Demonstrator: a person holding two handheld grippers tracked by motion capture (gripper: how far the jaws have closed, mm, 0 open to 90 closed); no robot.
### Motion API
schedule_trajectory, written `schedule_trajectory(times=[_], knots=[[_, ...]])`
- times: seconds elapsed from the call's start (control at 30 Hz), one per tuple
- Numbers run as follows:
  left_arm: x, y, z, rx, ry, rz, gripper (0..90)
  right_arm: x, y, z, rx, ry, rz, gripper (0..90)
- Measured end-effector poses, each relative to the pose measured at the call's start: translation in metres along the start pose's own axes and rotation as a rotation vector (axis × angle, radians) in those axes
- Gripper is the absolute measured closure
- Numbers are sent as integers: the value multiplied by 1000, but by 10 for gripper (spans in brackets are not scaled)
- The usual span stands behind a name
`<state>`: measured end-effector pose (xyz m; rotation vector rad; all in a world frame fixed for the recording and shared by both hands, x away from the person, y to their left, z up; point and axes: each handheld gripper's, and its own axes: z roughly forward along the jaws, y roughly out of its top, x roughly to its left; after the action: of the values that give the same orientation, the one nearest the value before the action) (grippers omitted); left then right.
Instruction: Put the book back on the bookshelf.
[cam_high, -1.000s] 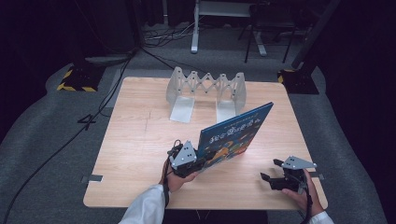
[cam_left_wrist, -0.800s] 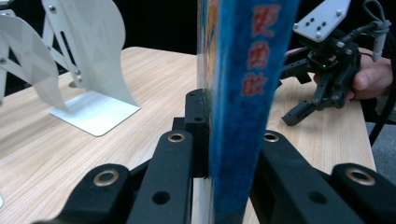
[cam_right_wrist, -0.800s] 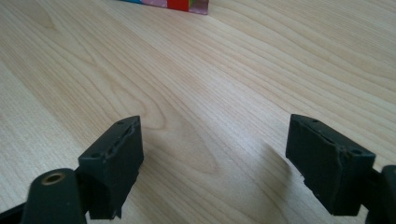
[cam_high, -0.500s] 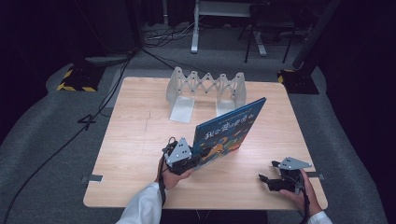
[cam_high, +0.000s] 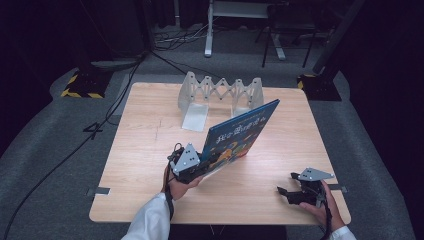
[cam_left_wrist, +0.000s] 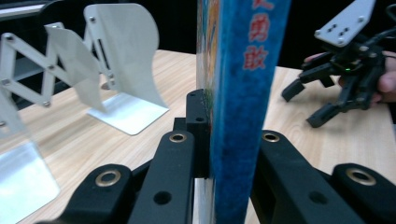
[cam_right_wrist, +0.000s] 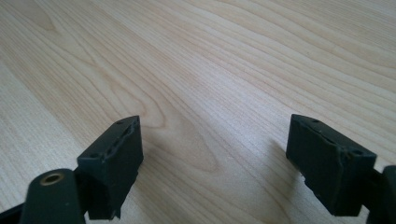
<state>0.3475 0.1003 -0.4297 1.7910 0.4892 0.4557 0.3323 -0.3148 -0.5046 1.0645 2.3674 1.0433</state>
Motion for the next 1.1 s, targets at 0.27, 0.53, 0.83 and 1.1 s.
schedule_trajectory(times=[0.27, 0.53, 0.83, 1.1], knots=[[11, 7, -8, 19, 53, 22, 831, -1, 0, 0, -1, 5, 5, 203], [21, 12, -18, 13, 93, 17, 831, -1, 0, 0, -2, 9, -1, 203], [31, 19, -28, -9, 148, 28, 831, -2, 0, 0, -2, 20, -6, 203], [47, 22, -37, -30, 213, 10, 830, -1, 0, 0, -3, 27, -13, 203]])
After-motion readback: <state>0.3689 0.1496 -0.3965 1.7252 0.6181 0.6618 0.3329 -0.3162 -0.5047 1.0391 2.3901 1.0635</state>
